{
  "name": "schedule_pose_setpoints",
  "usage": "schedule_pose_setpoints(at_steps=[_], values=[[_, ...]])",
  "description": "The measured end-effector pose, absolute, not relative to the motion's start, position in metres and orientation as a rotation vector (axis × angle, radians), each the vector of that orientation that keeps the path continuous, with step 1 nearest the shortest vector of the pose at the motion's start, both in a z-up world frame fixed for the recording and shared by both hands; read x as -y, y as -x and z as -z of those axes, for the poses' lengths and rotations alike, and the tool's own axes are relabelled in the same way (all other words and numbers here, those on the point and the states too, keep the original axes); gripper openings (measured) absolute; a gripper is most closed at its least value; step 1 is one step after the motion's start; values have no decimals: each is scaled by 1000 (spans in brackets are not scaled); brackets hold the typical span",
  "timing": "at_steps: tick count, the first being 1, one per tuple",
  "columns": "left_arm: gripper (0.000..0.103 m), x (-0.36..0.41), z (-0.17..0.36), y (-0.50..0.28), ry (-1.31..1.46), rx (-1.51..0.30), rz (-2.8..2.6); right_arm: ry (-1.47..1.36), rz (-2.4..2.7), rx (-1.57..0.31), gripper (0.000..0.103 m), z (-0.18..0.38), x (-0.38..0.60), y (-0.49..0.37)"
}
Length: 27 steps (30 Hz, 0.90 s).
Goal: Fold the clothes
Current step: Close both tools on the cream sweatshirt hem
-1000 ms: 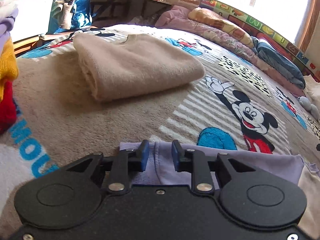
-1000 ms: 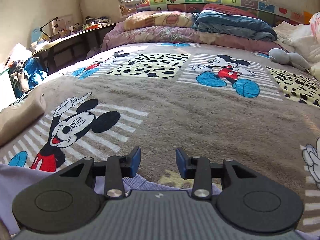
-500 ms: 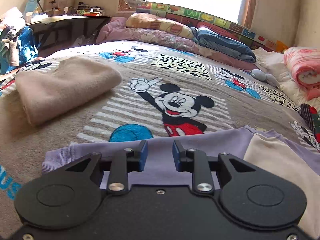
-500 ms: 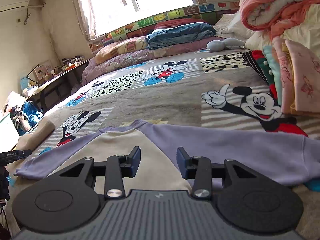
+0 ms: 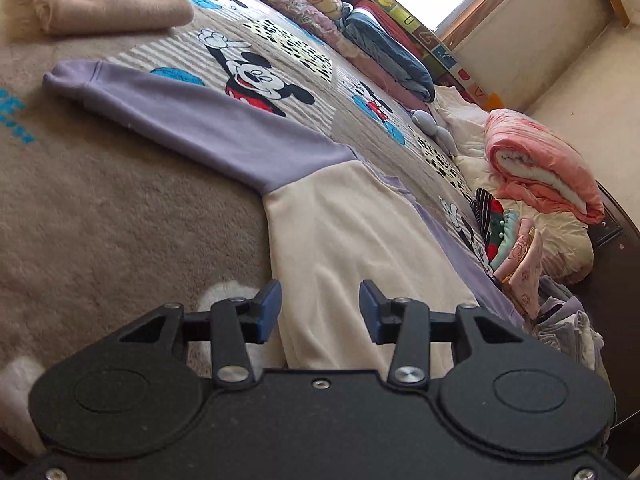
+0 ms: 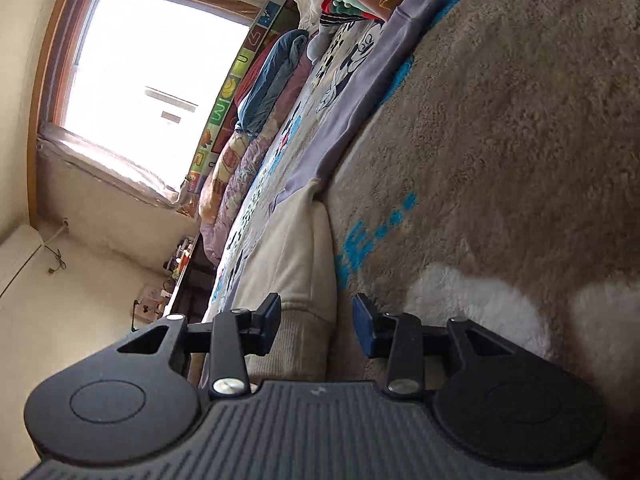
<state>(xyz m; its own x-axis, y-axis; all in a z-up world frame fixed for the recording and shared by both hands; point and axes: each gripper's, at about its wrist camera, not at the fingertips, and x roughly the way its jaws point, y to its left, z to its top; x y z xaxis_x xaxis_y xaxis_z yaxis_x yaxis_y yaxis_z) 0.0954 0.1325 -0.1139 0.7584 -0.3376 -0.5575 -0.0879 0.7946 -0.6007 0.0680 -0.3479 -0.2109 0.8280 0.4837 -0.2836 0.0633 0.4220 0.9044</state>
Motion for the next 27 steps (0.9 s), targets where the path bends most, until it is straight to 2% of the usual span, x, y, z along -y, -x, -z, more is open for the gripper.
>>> schedule_pose_setpoints(at_steps=[1,4,5,10,12,13,14,15,17,21,24,27], values=[[41,-132,116,-87,670,-716,146,-1141,-287,-554,41,212,349,-67],[42,-130,124,-70,726,-730,150,-1210,-304,-528,55,213,351,-66],[42,-129,128,-66,742,-741,149,-1205,-312,-536,57,213,348,-69],[42,-117,141,-55,794,-783,153,-1116,-330,-598,57,210,326,-89],[42,-111,145,-56,802,-795,165,-1099,-321,-604,50,212,322,-92],[38,-107,147,-57,806,-800,178,-1107,-317,-605,39,213,322,-93],[6,-104,148,-58,790,-798,170,-1127,-319,-603,25,216,323,-93],[2,-103,147,-58,778,-795,164,-1148,-322,-600,17,219,324,-93],[2,-110,140,-53,824,-743,187,-1169,-328,-556,11,213,330,-88],[2,-116,136,-53,823,-720,188,-1099,-333,-522,11,194,340,-85],[2,-117,152,-55,841,-774,162,-1085,-265,-644,10,218,341,-91],[2,-122,157,-51,866,-773,150,-1114,-276,-639,10,221,342,-85]])
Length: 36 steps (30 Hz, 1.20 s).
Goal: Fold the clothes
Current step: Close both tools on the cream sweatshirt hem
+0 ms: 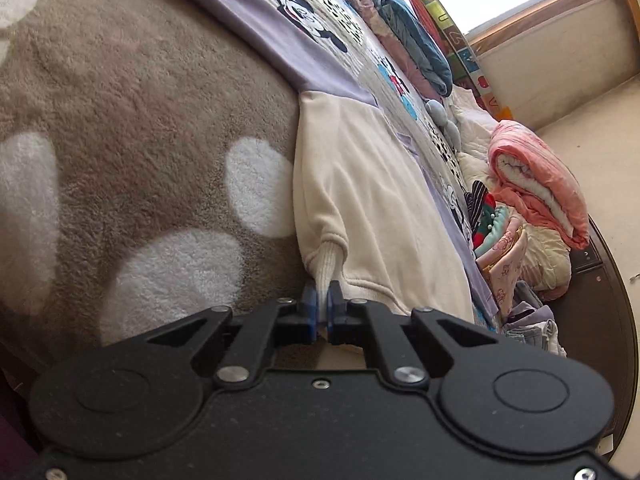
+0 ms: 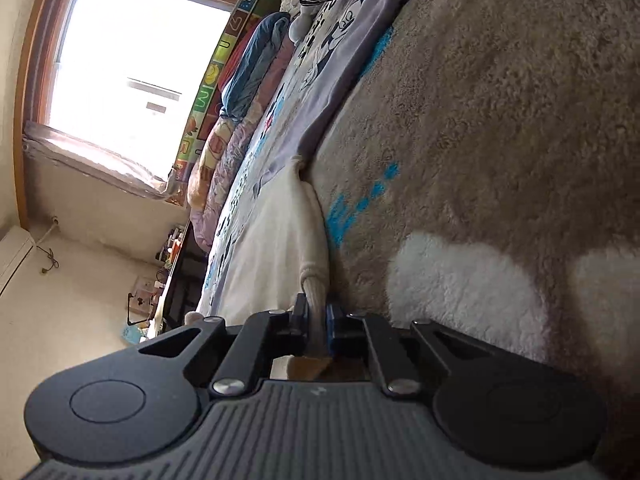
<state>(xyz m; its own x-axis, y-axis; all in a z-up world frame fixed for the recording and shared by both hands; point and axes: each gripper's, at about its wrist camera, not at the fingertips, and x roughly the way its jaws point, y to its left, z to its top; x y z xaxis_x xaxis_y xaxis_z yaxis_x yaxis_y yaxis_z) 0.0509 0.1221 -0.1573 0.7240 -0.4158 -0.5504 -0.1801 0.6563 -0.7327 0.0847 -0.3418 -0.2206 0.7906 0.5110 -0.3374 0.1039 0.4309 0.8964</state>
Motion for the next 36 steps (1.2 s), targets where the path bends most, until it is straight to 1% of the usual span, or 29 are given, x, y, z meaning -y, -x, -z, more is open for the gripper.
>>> schedule_pose_setpoints(at_steps=[2,5,10,12,13,14,15,16,17,19,21,22,23,27,29,31,32,36], values=[[2,-124,150,-49,862,-732,167,-1092,-294,-624,10,214,342,-81],[2,-122,147,-48,839,-722,170,-1137,-291,-613,10,218,346,-78],[2,-124,165,-53,846,-797,154,-1049,-241,-643,10,212,347,-76],[4,-127,166,-52,856,-807,137,-1012,-208,-640,10,208,347,-72],[14,-128,163,-52,857,-799,132,-1024,-196,-630,12,208,349,-69],[34,-129,161,-51,872,-784,140,-1042,-197,-627,15,210,351,-68],[46,-131,159,-50,888,-769,150,-1059,-200,-623,16,211,354,-66],[53,-131,157,-49,894,-752,153,-1089,-218,-620,28,213,354,-66],[53,-131,156,-49,885,-752,156,-1105,-241,-604,41,213,353,-66],[53,-126,157,-50,862,-764,169,-1106,-287,-581,54,209,348,-68],[33,-118,159,-51,814,-780,162,-1043,-288,-612,51,206,338,-72],[7,-117,158,-51,804,-777,160,-1029,-283,-628,39,208,335,-74],[2,-116,157,-50,795,-772,159,-1016,-278,-645,12,211,333,-75],[2,-116,153,-49,792,-747,166,-1005,-253,-643,11,208,337,-71],[2,-115,158,-52,779,-782,144,-997,-247,-641,11,205,341,-68],[2,-114,166,-54,771,-819,126,-974,-222,-681,10,213,341,-69],[4,-116,168,-55,781,-831,122,-953,-221,-690,9,211,339,-69],[7,-119,163,-56,783,-840,125,-892,-214,-697,11,203,335,-66]])
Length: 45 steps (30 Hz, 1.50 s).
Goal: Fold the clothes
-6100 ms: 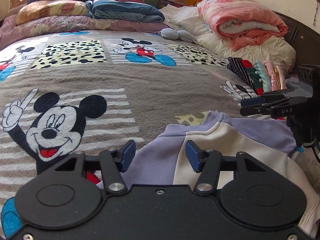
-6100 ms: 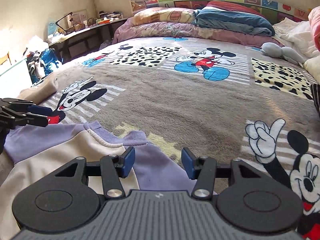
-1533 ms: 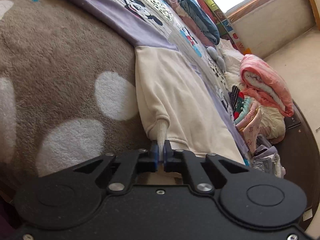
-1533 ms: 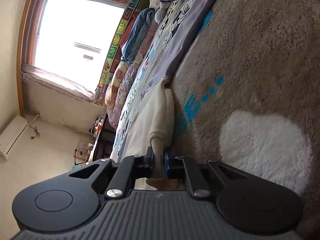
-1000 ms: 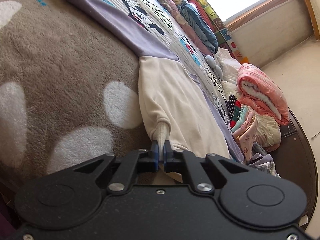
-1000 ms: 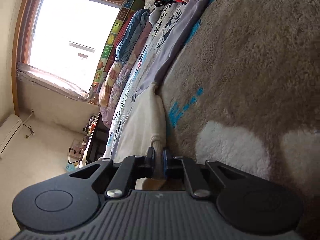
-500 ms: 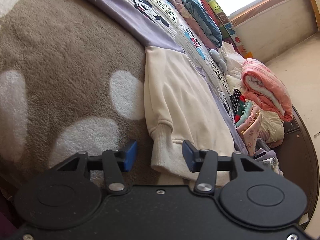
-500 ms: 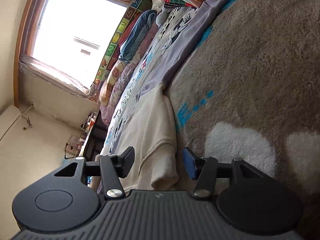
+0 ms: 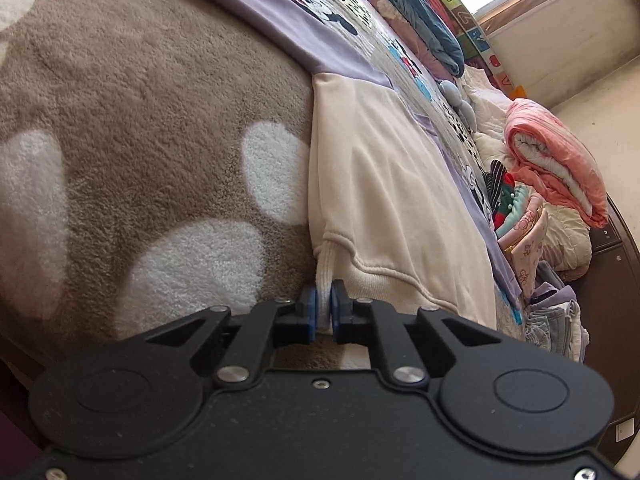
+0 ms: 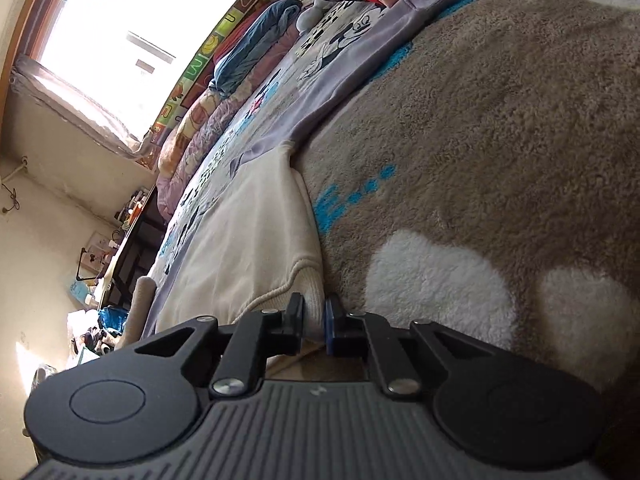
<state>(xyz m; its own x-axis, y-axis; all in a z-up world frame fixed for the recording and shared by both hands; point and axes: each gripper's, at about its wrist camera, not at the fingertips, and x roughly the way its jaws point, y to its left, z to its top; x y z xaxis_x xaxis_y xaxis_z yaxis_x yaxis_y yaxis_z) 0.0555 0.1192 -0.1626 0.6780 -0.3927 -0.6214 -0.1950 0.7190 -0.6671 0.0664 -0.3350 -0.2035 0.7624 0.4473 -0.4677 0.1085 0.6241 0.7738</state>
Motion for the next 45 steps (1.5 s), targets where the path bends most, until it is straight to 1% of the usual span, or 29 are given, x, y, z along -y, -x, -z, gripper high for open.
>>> schedule_pose_setpoints(at_steps=[1,2,4,8,11,13,14,15,16,17,18,20,23,24,25,26,28,31,32,33,34,35,37,39,41,42,44,45], values=[[11,-120,160,-55,781,-837,123,-886,-203,-688,14,200,335,-62],[18,-119,155,-53,752,-819,106,-859,-188,-668,20,193,334,-60],[23,-118,144,-49,684,-770,62,-772,-163,-608,21,177,332,-56],[23,-106,122,-44,500,-635,-5,-583,-222,-455,21,147,320,-54],[23,-87,114,-55,357,-564,52,-425,-314,-419,21,135,297,-66],[23,-69,118,-69,238,-540,57,-327,-369,-414,21,134,279,-77],[24,-64,127,-76,189,-579,49,-303,-392,-425,21,136,271,-82],[26,-58,137,-83,142,-623,39,-282,-376,-474,24,143,266,-89],[31,-56,150,-83,101,-636,22,-261,-357,-527,28,151,261,-96],[36,-54,164,-83,61,-646,5,-238,-320,-605,27,163,260,-102],[36,-53,168,-78,26,-623,8,-269,-330,-587,27,172,265,-95],[37,-56,160,-73,57,-620,22,-370,-330,-597,26,169,278,-92],[40,-60,147,-59,86,-574,37,-332,-312,-556,28,159,282,-77],[42,-59,147,-57,77,-577,43,-332,-304,-582,28,161,283,-77],[48,-57,153,-60,67,-629,41,-334,-297,-609,28,164,285,-77],[49,-54,159,-64,57,-686,38,-347,-305,-626,27,169,286,-78],[49,-48,157,-60,27,-671,26,-310,-296,-629,25,165,282,-75],[48,-38,139,-46,-4,-563,56,-221,-300,-559,29,151,271,-62],[49,-36,141,-48,-4,-586,62,-201,-306,-531,34,147,268,-57],[50,-34,144,-51,-4,-617,68,-177,-283,-566,37,149,266,-61],[53,-36,153,-56,24,-667,79,-179,-278,-618,37,156,266,-66],[57,-39,163,-61,55,-719,92,-203,-282,-635,37,157,269,-67],[57,-36,154,-58,39,-715,83,-254,-291,-660,37,158,274,-70],[57,-33,142,-50,42,-636,95,-294,-289,-633,37,152,279,-63],[57,-25,136,-45,5,-579,97,-397,-307,-576,38,147,291,-55],[57,-22,135,-44,-7,-569,99,-434,-298,-542,40,144,297,-53],[57,-18,135,-45,-13,-555,105,-510,-269,-525,48,147,311,-55],[57,-17,133,-46,-7,-550,108,-547,-253,-518,48,149,318,-57]])
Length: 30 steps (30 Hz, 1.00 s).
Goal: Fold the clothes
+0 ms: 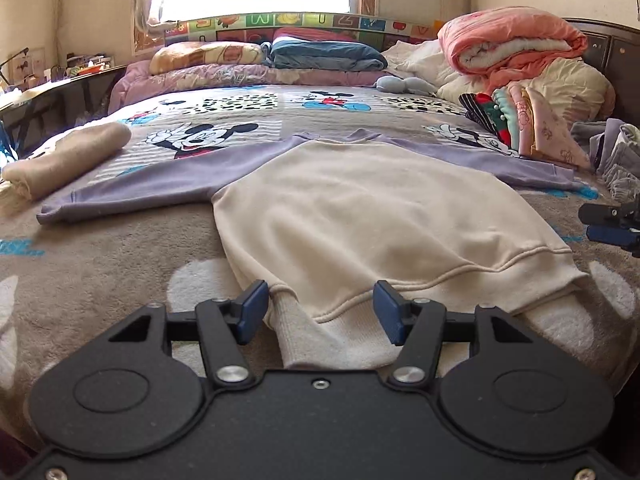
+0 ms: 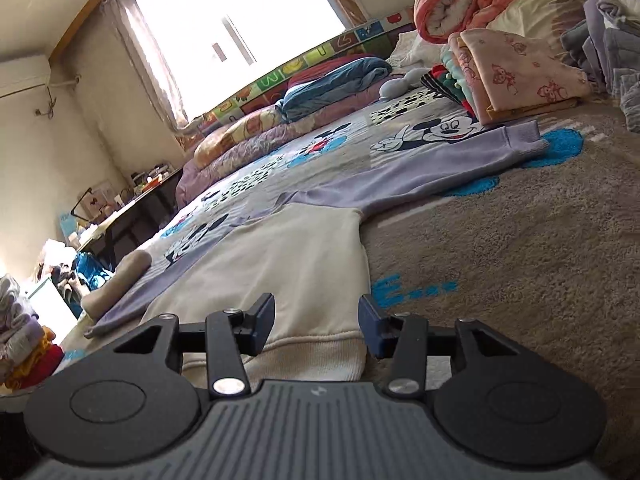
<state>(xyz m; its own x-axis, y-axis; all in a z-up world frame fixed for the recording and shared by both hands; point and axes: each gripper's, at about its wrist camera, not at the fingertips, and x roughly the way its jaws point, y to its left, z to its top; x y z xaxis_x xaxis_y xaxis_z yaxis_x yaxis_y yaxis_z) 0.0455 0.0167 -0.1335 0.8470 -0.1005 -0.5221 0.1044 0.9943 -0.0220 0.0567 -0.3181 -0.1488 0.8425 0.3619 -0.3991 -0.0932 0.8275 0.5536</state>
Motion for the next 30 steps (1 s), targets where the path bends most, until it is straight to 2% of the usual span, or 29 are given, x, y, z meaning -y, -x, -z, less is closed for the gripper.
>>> schedule_pose_setpoints(at_steps=[6,13,16,17,18,20,22,24,30], values=[[57,-7,123,-54,21,-547,142,-754,-170,-484,51,160,355,-67],[57,4,80,-60,-132,-512,103,-645,-230,-407,50,146,350,-94],[57,-11,78,-67,-62,-512,201,-608,-273,-397,50,143,346,-117],[57,-15,85,-72,-47,-534,223,-597,-285,-397,50,143,344,-125],[57,-22,104,-84,-31,-655,169,-590,-309,-399,50,143,343,-134],[49,-40,138,-100,35,-858,56,-578,-360,-403,50,143,340,-152],[49,-58,134,-87,141,-796,61,-565,-428,-412,50,143,334,-167],[49,-61,116,-81,128,-722,30,-542,-445,-420,50,143,328,-176],[49,-57,73,-113,70,-661,-21,-558,-489,-445,50,145,326,-199]])
